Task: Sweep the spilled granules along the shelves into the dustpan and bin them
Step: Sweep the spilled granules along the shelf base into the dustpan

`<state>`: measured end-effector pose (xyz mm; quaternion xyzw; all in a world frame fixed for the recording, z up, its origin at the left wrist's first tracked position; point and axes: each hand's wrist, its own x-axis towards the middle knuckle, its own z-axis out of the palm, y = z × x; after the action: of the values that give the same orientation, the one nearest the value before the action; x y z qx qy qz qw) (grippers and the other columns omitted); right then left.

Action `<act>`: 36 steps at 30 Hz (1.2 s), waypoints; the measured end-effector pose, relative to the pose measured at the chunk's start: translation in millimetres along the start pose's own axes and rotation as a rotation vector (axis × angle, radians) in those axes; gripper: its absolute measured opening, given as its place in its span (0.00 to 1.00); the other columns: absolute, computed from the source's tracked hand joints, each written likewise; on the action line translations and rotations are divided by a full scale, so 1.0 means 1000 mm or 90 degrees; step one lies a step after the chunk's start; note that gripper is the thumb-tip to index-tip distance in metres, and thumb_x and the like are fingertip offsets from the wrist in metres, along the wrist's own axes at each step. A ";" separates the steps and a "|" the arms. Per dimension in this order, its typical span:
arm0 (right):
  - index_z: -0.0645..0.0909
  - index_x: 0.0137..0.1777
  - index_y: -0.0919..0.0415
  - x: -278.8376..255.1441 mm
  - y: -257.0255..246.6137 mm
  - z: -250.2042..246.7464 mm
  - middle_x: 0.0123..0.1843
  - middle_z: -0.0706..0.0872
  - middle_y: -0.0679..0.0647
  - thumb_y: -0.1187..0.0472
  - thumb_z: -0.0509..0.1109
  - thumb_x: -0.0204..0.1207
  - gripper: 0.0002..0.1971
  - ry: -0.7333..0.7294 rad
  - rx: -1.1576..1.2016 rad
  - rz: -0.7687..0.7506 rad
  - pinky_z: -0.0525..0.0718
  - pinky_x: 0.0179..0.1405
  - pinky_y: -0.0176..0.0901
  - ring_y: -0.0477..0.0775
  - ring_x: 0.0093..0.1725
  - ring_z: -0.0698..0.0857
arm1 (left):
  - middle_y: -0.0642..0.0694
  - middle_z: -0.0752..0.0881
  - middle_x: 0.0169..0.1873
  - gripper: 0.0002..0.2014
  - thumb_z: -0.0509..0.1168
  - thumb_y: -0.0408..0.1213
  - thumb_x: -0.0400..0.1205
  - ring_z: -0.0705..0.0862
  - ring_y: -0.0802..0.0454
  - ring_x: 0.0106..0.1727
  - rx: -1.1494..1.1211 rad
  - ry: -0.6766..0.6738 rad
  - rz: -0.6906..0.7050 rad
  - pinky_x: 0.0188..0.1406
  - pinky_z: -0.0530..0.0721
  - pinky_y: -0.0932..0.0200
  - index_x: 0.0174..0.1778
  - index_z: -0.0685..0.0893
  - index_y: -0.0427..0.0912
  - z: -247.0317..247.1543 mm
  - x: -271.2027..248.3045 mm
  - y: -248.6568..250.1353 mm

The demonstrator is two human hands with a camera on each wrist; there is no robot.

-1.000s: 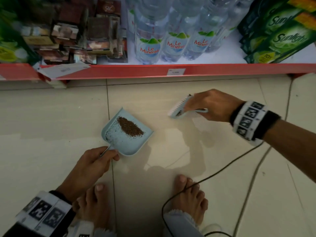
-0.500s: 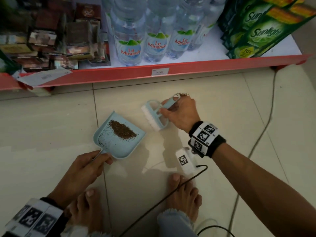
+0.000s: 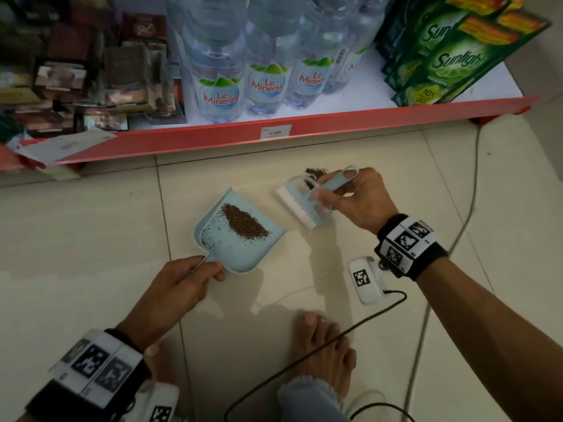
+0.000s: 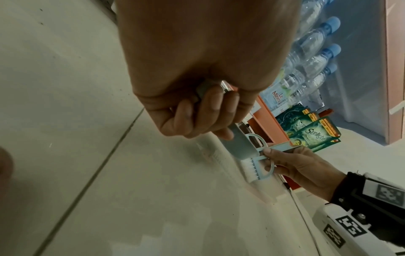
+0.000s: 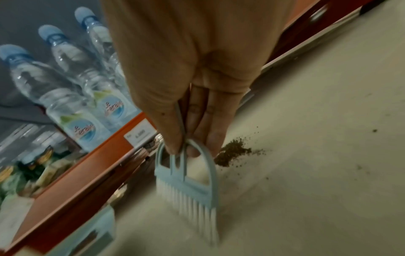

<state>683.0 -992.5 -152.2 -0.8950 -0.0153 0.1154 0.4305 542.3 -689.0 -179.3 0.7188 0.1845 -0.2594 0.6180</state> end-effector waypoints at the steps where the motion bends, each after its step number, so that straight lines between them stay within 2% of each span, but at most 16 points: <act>1: 0.92 0.46 0.59 -0.001 0.001 0.002 0.45 0.94 0.51 0.62 0.83 0.69 0.07 -0.041 -0.015 -0.012 0.91 0.42 0.38 0.44 0.36 0.91 | 0.51 0.66 0.18 0.16 0.64 0.39 0.86 0.63 0.58 0.18 -0.004 -0.003 0.000 0.14 0.62 0.70 0.34 0.86 0.37 0.002 0.001 0.001; 3: 0.92 0.44 0.57 0.001 0.003 -0.001 0.46 0.94 0.51 0.62 0.83 0.69 0.05 -0.067 -0.078 -0.032 0.90 0.44 0.39 0.44 0.37 0.91 | 0.51 0.65 0.18 0.16 0.64 0.38 0.86 0.63 0.58 0.17 -0.002 -0.011 0.003 0.14 0.62 0.70 0.35 0.86 0.35 0.004 0.005 0.002; 7: 0.92 0.51 0.62 0.018 0.013 -0.025 0.47 0.94 0.57 0.60 0.79 0.74 0.08 0.054 -0.201 -0.047 0.89 0.55 0.49 0.53 0.43 0.92 | 0.52 0.65 0.17 0.15 0.63 0.38 0.86 0.63 0.59 0.17 0.012 -0.033 0.008 0.14 0.63 0.70 0.37 0.86 0.34 0.011 0.013 0.007; 10: 0.92 0.51 0.62 0.023 0.017 -0.045 0.47 0.94 0.56 0.62 0.80 0.73 0.08 0.079 -0.155 -0.048 0.90 0.49 0.42 0.53 0.43 0.92 | 0.52 0.66 0.18 0.15 0.63 0.39 0.87 0.63 0.58 0.18 0.028 -0.043 0.013 0.15 0.63 0.70 0.38 0.86 0.34 0.017 0.018 0.012; 13: 0.92 0.47 0.58 0.020 0.020 -0.066 0.46 0.94 0.50 0.63 0.83 0.70 0.07 0.016 -0.054 -0.041 0.90 0.48 0.38 0.53 0.44 0.92 | 0.53 0.66 0.18 0.15 0.63 0.40 0.87 0.63 0.58 0.18 0.034 -0.049 0.018 0.15 0.63 0.70 0.38 0.86 0.35 0.020 0.021 0.014; 15: 0.93 0.46 0.58 0.020 0.023 -0.078 0.46 0.94 0.46 0.61 0.84 0.68 0.07 -0.083 -0.038 -0.011 0.90 0.49 0.37 0.50 0.46 0.92 | 0.53 0.66 0.17 0.15 0.63 0.40 0.86 0.63 0.58 0.18 0.031 -0.049 0.017 0.15 0.63 0.70 0.37 0.86 0.36 0.020 0.023 0.014; 17: 0.94 0.47 0.57 0.023 0.026 -0.082 0.47 0.94 0.45 0.60 0.85 0.67 0.09 -0.180 -0.118 0.003 0.90 0.49 0.40 0.49 0.48 0.92 | 0.53 0.66 0.17 0.15 0.63 0.40 0.86 0.64 0.58 0.18 0.032 -0.046 0.016 0.15 0.63 0.69 0.36 0.87 0.38 0.018 0.023 0.013; 19: 0.94 0.47 0.58 0.029 0.026 -0.077 0.47 0.94 0.48 0.60 0.84 0.67 0.09 -0.214 -0.229 -0.036 0.90 0.50 0.42 0.51 0.47 0.92 | 0.53 0.66 0.17 0.16 0.64 0.40 0.86 0.64 0.59 0.18 0.028 -0.045 0.014 0.15 0.63 0.70 0.34 0.87 0.40 0.018 0.023 0.012; 22: 0.93 0.49 0.60 0.043 0.023 -0.065 0.49 0.94 0.53 0.63 0.83 0.69 0.09 -0.146 -0.277 -0.095 0.86 0.46 0.33 0.49 0.44 0.91 | 0.53 0.67 0.18 0.17 0.64 0.40 0.86 0.64 0.59 0.18 0.031 -0.044 0.013 0.15 0.63 0.70 0.33 0.87 0.41 0.017 0.023 0.011; 25: 0.92 0.51 0.62 0.055 0.017 -0.062 0.48 0.93 0.50 0.63 0.82 0.70 0.10 -0.060 -0.223 -0.087 0.86 0.44 0.31 0.51 0.45 0.92 | 0.54 0.67 0.17 0.17 0.64 0.40 0.87 0.65 0.60 0.18 0.030 -0.046 0.011 0.15 0.64 0.69 0.33 0.87 0.41 0.018 0.023 0.013; 28: 0.92 0.50 0.58 0.055 0.011 -0.067 0.47 0.93 0.51 0.60 0.83 0.69 0.10 -0.029 -0.172 -0.084 0.90 0.49 0.42 0.52 0.46 0.92 | 0.54 0.67 0.17 0.16 0.63 0.41 0.87 0.64 0.59 0.18 0.029 -0.049 0.018 0.15 0.63 0.70 0.34 0.87 0.41 0.018 0.022 0.015; 30: 0.91 0.48 0.52 0.050 0.010 -0.076 0.45 0.93 0.50 0.58 0.83 0.69 0.09 -0.002 -0.148 -0.093 0.91 0.49 0.45 0.49 0.44 0.92 | 0.54 0.66 0.17 0.16 0.63 0.41 0.86 0.64 0.59 0.18 0.029 -0.045 0.019 0.15 0.63 0.70 0.35 0.87 0.39 0.017 0.020 0.016; 32: 0.91 0.48 0.51 0.043 0.012 -0.084 0.43 0.93 0.50 0.57 0.82 0.69 0.08 0.063 -0.184 -0.122 0.92 0.46 0.46 0.47 0.40 0.92 | 0.54 0.66 0.17 0.16 0.63 0.41 0.86 0.64 0.59 0.18 0.031 -0.039 0.020 0.16 0.63 0.70 0.37 0.86 0.37 0.016 0.019 0.016; 33: 0.91 0.48 0.53 0.041 0.013 -0.086 0.42 0.93 0.52 0.57 0.80 0.70 0.07 0.112 -0.229 -0.138 0.92 0.45 0.48 0.50 0.39 0.92 | 0.53 0.66 0.17 0.15 0.63 0.40 0.87 0.64 0.59 0.18 0.032 -0.038 0.020 0.16 0.63 0.70 0.38 0.86 0.36 0.016 0.019 0.017; 35: 0.90 0.48 0.58 0.040 0.016 -0.083 0.42 0.93 0.59 0.58 0.75 0.73 0.07 0.199 -0.351 -0.144 0.90 0.47 0.55 0.62 0.40 0.92 | 0.53 0.66 0.18 0.15 0.63 0.40 0.87 0.63 0.59 0.18 0.031 -0.039 0.019 0.15 0.63 0.70 0.39 0.86 0.35 0.017 0.020 0.018; 36: 0.90 0.48 0.60 0.040 0.017 -0.078 0.42 0.93 0.63 0.59 0.72 0.75 0.08 0.210 -0.413 -0.126 0.88 0.47 0.57 0.67 0.41 0.91 | 0.53 0.66 0.18 0.15 0.63 0.40 0.87 0.63 0.59 0.18 0.032 -0.042 0.019 0.15 0.63 0.70 0.39 0.86 0.34 0.017 0.020 0.019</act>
<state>737.5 -1058.1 -125.8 -0.9857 -0.0676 -0.0834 0.1301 567.1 -710.3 -178.1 0.7277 0.1467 -0.2780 0.6096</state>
